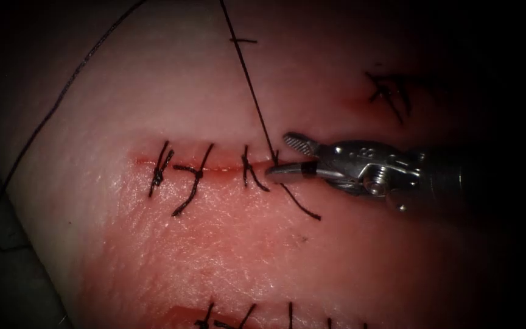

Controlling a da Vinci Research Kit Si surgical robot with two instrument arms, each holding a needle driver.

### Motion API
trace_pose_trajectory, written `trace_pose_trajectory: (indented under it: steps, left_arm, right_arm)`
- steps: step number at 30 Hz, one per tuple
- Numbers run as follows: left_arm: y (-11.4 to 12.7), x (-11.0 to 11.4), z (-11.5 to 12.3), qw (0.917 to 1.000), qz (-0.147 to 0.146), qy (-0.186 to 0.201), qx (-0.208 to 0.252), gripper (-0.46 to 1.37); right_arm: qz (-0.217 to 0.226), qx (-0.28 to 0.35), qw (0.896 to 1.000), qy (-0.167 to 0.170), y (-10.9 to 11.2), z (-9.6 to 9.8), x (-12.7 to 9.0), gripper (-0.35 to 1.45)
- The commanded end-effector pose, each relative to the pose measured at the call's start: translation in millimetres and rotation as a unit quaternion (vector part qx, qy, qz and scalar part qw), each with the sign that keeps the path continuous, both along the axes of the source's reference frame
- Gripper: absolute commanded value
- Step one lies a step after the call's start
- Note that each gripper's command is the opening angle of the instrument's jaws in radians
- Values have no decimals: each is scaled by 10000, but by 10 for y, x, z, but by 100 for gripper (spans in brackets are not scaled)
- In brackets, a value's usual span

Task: Wound Closure
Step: Cut the suture with the right gripper

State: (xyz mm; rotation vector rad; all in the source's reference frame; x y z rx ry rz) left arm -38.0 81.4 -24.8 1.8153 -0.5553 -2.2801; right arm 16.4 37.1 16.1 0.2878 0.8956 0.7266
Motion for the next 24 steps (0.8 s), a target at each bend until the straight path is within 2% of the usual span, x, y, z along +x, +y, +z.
trace_pose_trajectory:
  steps: [1,4,24]
  left_arm:
    - [0,0,0,10000,24,9,7,-35]
    - [1,0,1,10000,25,7,8,-35]
    - [0,0,3,10000,26,6,-2,-35]
  right_arm:
    - [-13,-33,10000,23,1,2,-1,88]
    - [-79,-88,9999,126,1,6,-1,82]
    - [273,-353,9977,502,9,10,13,87]
